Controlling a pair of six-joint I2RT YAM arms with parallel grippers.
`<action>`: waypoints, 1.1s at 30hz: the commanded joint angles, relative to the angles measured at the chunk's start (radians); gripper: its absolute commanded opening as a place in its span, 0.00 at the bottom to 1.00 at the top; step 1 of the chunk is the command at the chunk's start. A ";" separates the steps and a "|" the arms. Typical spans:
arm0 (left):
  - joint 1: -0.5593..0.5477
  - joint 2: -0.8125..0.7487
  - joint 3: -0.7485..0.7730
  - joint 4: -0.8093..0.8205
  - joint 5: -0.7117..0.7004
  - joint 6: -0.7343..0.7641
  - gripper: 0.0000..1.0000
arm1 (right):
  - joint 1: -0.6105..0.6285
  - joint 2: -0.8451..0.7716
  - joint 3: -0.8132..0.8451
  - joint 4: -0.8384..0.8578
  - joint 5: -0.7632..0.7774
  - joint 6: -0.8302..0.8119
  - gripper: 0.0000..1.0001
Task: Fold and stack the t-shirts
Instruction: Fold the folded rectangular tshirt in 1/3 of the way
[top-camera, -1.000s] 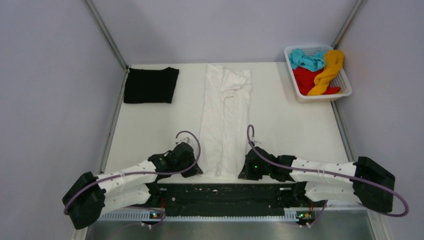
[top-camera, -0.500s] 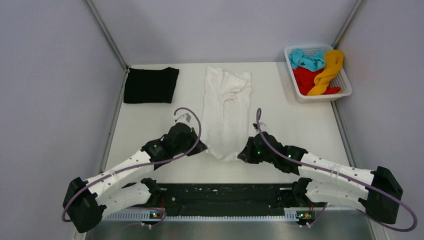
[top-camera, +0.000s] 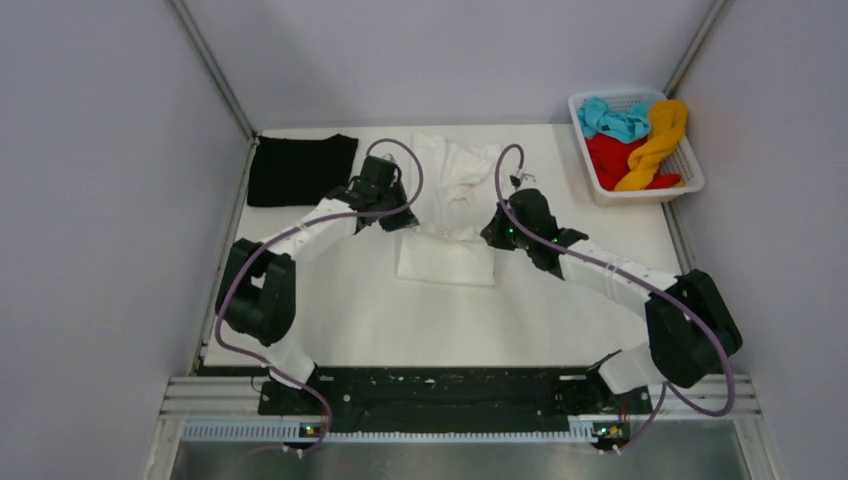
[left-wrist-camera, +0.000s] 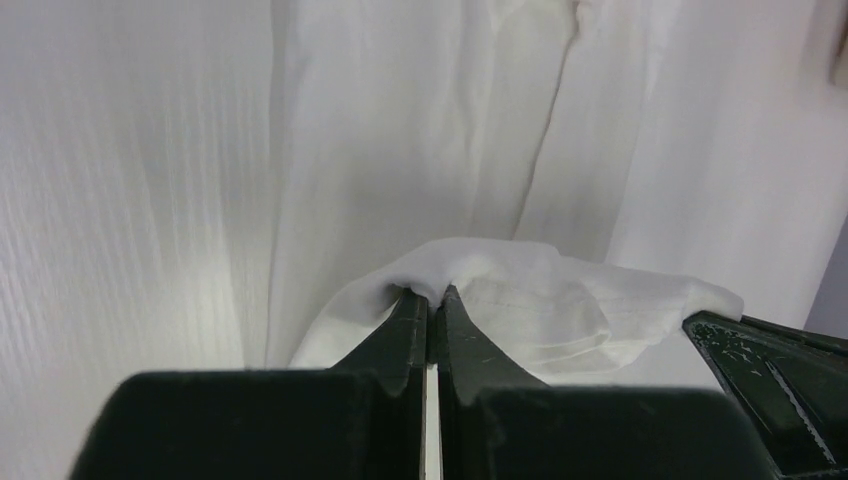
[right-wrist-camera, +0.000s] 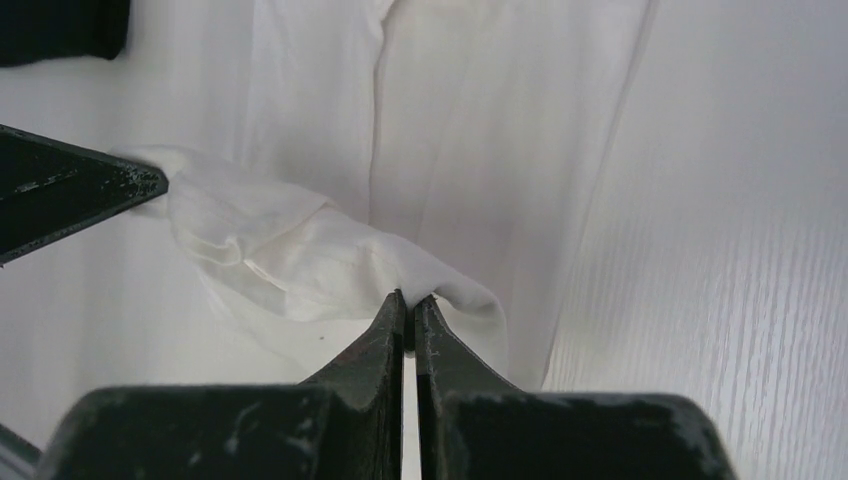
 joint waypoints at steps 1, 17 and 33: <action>0.052 0.116 0.154 -0.008 0.097 0.082 0.00 | -0.075 0.095 0.093 0.124 -0.071 -0.066 0.00; 0.099 0.365 0.366 -0.042 0.168 0.144 0.09 | -0.161 0.332 0.188 0.212 -0.129 -0.044 0.02; 0.125 0.185 0.280 -0.111 0.053 0.137 0.99 | -0.171 0.236 0.143 0.179 -0.161 -0.026 0.84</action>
